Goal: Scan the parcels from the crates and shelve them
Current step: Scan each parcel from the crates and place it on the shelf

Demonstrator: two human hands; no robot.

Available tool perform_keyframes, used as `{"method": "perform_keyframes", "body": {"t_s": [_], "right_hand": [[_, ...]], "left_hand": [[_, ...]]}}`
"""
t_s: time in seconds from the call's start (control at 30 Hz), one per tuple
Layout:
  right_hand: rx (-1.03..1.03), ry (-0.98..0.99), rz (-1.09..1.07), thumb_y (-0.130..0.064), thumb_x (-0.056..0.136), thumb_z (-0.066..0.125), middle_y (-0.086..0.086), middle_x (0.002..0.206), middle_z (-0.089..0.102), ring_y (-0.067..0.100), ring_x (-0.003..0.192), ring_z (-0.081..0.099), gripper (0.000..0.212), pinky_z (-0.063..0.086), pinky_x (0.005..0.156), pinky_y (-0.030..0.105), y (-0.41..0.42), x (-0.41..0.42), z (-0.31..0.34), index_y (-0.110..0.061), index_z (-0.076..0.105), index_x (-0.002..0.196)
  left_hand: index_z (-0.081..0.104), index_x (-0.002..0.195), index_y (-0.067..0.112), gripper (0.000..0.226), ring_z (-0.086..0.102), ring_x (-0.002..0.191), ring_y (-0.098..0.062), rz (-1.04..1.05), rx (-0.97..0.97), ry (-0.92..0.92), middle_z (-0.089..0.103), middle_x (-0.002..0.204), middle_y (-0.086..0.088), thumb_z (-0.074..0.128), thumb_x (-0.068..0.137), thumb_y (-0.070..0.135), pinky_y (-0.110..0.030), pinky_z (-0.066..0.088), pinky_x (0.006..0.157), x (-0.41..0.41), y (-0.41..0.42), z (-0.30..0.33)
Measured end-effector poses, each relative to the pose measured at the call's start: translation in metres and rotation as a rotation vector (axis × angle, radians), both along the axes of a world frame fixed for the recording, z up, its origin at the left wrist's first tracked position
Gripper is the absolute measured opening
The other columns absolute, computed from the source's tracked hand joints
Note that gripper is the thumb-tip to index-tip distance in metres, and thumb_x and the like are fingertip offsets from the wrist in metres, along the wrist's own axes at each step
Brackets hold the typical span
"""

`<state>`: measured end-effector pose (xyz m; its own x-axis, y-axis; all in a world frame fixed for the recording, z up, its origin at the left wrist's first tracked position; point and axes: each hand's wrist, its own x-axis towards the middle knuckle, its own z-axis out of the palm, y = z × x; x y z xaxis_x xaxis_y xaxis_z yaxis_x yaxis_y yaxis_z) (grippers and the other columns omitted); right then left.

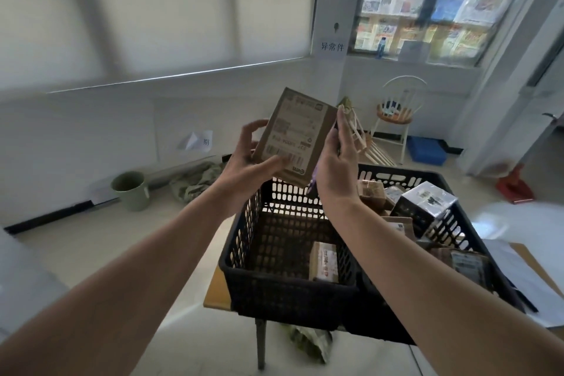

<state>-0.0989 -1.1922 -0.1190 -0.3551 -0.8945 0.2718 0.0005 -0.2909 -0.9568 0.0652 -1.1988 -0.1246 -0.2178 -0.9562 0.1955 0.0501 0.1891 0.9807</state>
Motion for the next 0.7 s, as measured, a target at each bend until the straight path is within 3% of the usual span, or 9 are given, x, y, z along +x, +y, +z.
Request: {"method": "perform_keyframes", "body": {"t_s": [0.07, 0.17, 0.27, 0.33, 0.43, 0.57, 0.7], "right_hand": [[0.006, -0.008, 0.047, -0.035, 0.116, 0.037, -0.019, 0.145, 0.053, 0.009, 0.129, 0.061, 0.046, 0.059, 0.104, 0.048, 0.001, 0.003, 0.001, -0.069, 0.041, 0.148], [-0.003, -0.043, 0.103, -0.034, 0.116, 0.039, -0.035, 0.132, 0.050, 0.009, 0.124, 0.062, 0.046, 0.061, 0.101, 0.046, 0.005, 0.006, 0.004, -0.068, 0.042, 0.146], [-0.042, -0.061, 0.199, -0.033, 0.116, 0.040, -0.021, 0.153, 0.050, 0.018, 0.134, 0.059, 0.047, 0.060, 0.101, 0.050, 0.006, 0.007, 0.002, -0.060, 0.042, 0.154], [-0.060, -0.074, 0.291, -0.032, 0.116, 0.039, -0.016, 0.160, 0.046, 0.016, 0.141, 0.054, 0.047, 0.059, 0.103, 0.054, 0.008, 0.008, 0.001, -0.056, 0.041, 0.157], [-0.094, -0.074, 0.401, -0.035, 0.114, 0.040, -0.018, 0.157, 0.048, 0.015, 0.143, 0.053, 0.047, 0.058, 0.104, 0.056, 0.018, 0.008, 0.003, -0.053, 0.042, 0.157], [-0.115, -0.027, 0.543, -0.044, 0.099, 0.044, 0.002, 0.146, 0.056, 0.028, 0.132, 0.061, 0.054, 0.064, 0.093, 0.054, 0.039, 0.013, 0.006, -0.064, 0.047, 0.149], [-0.205, -0.022, 0.688, -0.034, 0.109, 0.041, -0.004, 0.138, 0.060, 0.021, 0.125, 0.066, 0.051, 0.066, 0.090, 0.047, 0.075, 0.026, 0.011, -0.053, 0.045, 0.156]], "left_hand": [[0.044, 0.144, 0.040, 0.066, 0.076, 0.099, -0.015, 0.068, -0.066, -0.086, 0.064, 0.121, -0.013, 0.075, 0.093, 0.012, -0.029, 0.063, 0.080, 0.003, 0.008, 0.007], [0.046, 0.143, 0.027, 0.052, 0.076, 0.095, -0.009, 0.178, -0.143, -0.134, 0.063, 0.116, -0.009, 0.068, 0.099, 0.008, -0.022, 0.061, 0.073, 0.003, 0.023, 0.016], [0.053, 0.137, 0.017, 0.037, 0.074, 0.107, -0.022, 0.325, -0.244, -0.205, 0.067, 0.121, -0.005, 0.066, 0.102, 0.014, -0.027, 0.064, 0.072, 0.004, 0.037, 0.017], [0.056, 0.132, 0.015, 0.031, 0.069, 0.117, -0.017, 0.452, -0.321, -0.284, 0.068, 0.123, 0.002, 0.065, 0.103, 0.020, -0.035, 0.066, 0.081, 0.005, 0.050, 0.018], [0.056, 0.135, 0.013, 0.042, 0.067, 0.119, -0.013, 0.624, -0.415, -0.382, 0.065, 0.131, 0.000, 0.066, 0.100, 0.033, -0.039, 0.065, 0.087, 0.003, 0.078, 0.020], [0.047, 0.151, 0.010, 0.054, 0.063, 0.122, -0.013, 0.797, -0.576, -0.528, 0.050, 0.147, 0.000, 0.067, 0.102, 0.021, -0.024, 0.061, 0.089, -0.002, 0.126, 0.024], [0.044, 0.155, 0.004, 0.057, 0.051, 0.139, -0.007, 0.922, -0.651, -0.639, 0.037, 0.161, -0.005, 0.066, 0.103, 0.014, -0.020, 0.059, 0.090, -0.004, 0.187, 0.030]]}}
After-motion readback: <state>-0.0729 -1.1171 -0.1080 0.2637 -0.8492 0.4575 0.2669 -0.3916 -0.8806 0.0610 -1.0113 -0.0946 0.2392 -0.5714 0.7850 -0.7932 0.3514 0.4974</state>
